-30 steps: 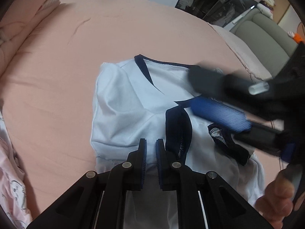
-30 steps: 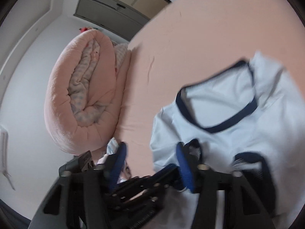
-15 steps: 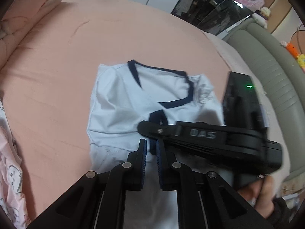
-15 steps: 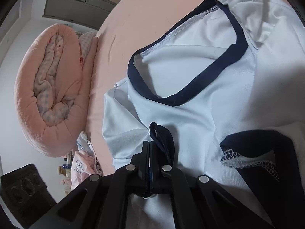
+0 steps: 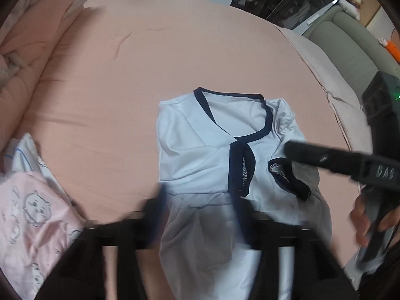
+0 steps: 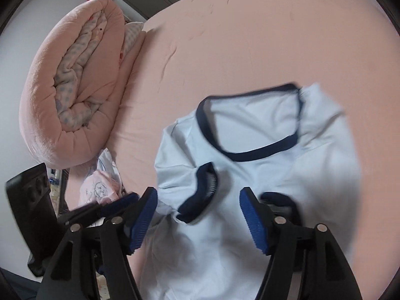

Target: Fold clothes

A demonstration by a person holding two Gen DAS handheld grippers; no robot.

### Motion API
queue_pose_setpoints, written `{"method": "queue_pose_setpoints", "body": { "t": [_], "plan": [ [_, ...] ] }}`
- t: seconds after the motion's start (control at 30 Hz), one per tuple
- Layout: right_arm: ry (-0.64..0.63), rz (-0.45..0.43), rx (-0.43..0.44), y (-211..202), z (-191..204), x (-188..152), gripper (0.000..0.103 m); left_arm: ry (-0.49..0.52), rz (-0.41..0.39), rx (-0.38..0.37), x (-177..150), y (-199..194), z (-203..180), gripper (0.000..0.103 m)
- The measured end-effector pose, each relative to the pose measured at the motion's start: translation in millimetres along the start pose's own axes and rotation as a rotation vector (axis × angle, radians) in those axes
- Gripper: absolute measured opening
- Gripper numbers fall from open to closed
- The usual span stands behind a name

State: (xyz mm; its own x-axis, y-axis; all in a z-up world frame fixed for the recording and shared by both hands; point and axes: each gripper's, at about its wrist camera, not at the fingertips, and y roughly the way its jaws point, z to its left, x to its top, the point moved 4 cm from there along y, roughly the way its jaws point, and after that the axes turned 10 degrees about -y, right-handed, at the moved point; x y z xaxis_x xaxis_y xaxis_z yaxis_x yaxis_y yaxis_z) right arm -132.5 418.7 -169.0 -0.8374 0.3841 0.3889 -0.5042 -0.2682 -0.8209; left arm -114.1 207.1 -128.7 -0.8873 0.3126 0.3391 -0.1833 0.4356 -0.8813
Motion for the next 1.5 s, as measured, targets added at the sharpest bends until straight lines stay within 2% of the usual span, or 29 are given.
{"method": "queue_pose_setpoints", "body": {
  "t": [0.07, 0.2, 0.37, 0.5, 0.63, 0.83, 1.0, 1.1, 1.23, 1.33, 1.43, 1.5],
  "plan": [
    [-0.018, -0.001, -0.039, -15.2, -5.1, 3.4, 0.074, 0.008, -0.003, -0.025, 2.6, -7.9, -0.1, 0.085],
    [-0.04, -0.003, -0.092, -43.0, -21.6, 12.5, 0.076, 0.045, -0.034, -0.003, 16.1, -11.6, -0.8, 0.085],
    [-0.071, -0.015, -0.118, -56.7, -45.8, 30.3, 0.077, 0.057, -0.01, -0.026, 40.1, 0.3, 9.2, 0.085],
    [-0.1, 0.011, -0.146, -45.8, -70.3, 39.3, 0.077, 0.106, 0.011, -0.005, 58.0, 24.0, 15.5, 0.085],
    [-0.115, 0.043, -0.153, -23.8, -96.6, 42.6, 0.077, 0.074, 0.064, -0.034, 73.4, 52.7, 30.0, 0.085],
    [-0.019, 0.035, -0.058, 7.9, -131.1, 42.9, 0.077, -0.046, 0.131, -0.134, 91.1, 88.6, 53.4, 0.085],
    [0.063, -0.017, 0.04, 27.0, -150.8, 45.4, 0.077, -0.154, 0.139, -0.291, 98.9, 104.1, 58.5, 0.085],
    [0.109, -0.043, 0.116, 36.7, -153.5, 47.4, 0.077, -0.199, 0.152, -0.358, 100.5, 110.7, 54.2, 0.085],
    [0.169, -0.086, 0.225, 43.3, -153.7, 51.9, 0.077, -0.164, 0.175, -0.389, 94.7, 115.9, 34.7, 0.085],
    [0.239, -0.079, 0.323, 53.5, -154.0, 49.3, 0.077, -0.12, 0.178, -0.343, 89.9, 120.5, 25.6, 0.085],
    [0.213, -0.08, 0.344, 56.5, -153.1, 46.5, 0.077, -0.107, 0.189, -0.351, 89.5, 120.8, 26.2, 0.086],
    [0.201, -0.074, 0.342, 58.8, -152.5, 46.0, 0.074, -0.168, 0.203, -0.394, 95.4, 121.8, 34.0, 0.086]
  ]
}}
